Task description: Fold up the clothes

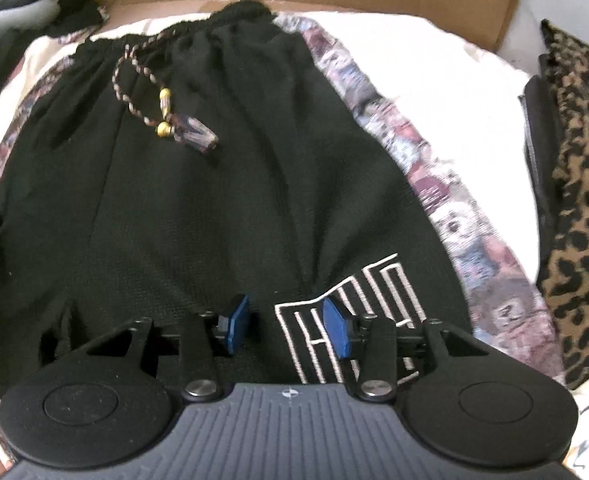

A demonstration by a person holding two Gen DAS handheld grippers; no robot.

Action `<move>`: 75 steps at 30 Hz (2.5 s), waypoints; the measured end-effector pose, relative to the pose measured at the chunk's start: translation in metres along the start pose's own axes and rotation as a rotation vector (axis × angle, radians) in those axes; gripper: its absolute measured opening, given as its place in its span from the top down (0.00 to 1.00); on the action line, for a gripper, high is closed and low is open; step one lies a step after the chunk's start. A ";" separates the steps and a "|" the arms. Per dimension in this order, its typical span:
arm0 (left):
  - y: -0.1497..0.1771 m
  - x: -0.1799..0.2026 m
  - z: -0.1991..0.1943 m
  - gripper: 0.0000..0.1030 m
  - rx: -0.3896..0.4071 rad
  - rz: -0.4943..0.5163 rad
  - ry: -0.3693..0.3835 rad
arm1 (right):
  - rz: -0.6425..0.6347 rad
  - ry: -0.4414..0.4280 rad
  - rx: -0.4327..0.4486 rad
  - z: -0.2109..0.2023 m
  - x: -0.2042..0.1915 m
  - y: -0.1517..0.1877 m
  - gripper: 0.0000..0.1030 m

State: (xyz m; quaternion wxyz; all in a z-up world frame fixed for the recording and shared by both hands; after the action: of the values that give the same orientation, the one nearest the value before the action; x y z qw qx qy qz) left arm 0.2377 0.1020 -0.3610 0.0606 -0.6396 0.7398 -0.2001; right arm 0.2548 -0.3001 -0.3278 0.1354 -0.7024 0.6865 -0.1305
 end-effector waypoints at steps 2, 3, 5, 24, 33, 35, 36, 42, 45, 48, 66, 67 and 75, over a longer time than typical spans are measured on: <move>-0.008 -0.006 -0.009 0.61 0.006 -0.007 -0.015 | -0.003 0.005 0.029 -0.012 0.004 -0.008 0.53; -0.012 -0.009 -0.015 0.60 0.017 -0.008 -0.028 | -0.002 0.004 0.041 -0.017 0.007 -0.012 0.53; -0.024 -0.012 -0.029 0.59 0.052 0.008 -0.067 | -0.005 -0.001 0.069 -0.027 0.013 -0.023 0.53; -0.127 -0.038 -0.074 0.43 0.078 -0.053 -0.170 | 0.056 0.034 0.244 -0.087 0.078 -0.057 0.53; -0.132 -0.067 -0.055 0.42 0.072 -0.122 -0.189 | 0.073 0.012 0.275 -0.067 0.084 -0.040 0.53; -0.131 -0.071 -0.042 0.42 0.067 -0.114 -0.201 | 0.082 0.021 0.276 -0.060 0.088 -0.041 0.53; -0.129 -0.074 -0.035 0.42 0.068 -0.116 -0.199 | 0.088 0.026 0.281 -0.057 0.090 -0.042 0.53; -0.119 -0.083 -0.015 0.42 0.109 -0.176 -0.138 | 0.158 0.053 0.289 -0.037 0.106 -0.040 0.53; -0.110 -0.091 -0.012 0.42 0.121 -0.230 -0.121 | 0.172 0.048 0.296 -0.032 0.108 -0.039 0.53; -0.092 -0.097 -0.015 0.42 0.114 -0.257 -0.102 | 0.177 0.048 0.287 -0.029 0.105 -0.035 0.53; 0.031 -0.113 -0.042 0.58 -0.048 -0.321 -0.051 | 0.072 -0.069 0.204 -0.045 0.035 0.023 0.53; 0.035 -0.114 -0.044 0.63 -0.050 -0.339 -0.045 | 0.072 -0.073 0.207 -0.047 0.034 0.025 0.53; 0.069 -0.119 -0.049 0.76 -0.096 -0.393 -0.049 | 0.072 -0.091 0.204 -0.056 0.026 0.038 0.53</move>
State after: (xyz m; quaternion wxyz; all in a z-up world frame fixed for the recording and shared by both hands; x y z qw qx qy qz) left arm 0.1777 0.2349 -0.3621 0.0077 -0.7786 0.6076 -0.1569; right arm 0.2000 -0.3272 -0.2900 0.2417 -0.6652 0.6875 -0.1625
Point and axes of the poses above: each gripper's, at about its wrist camera, not at the fingertips, and z roughly the way its jaws point, x to its right, y to its underside, the point moved 3 cm from there along z, roughly the way its jaws point, and after that the axes turned 5 degrees about y, right-handed, at the moved point
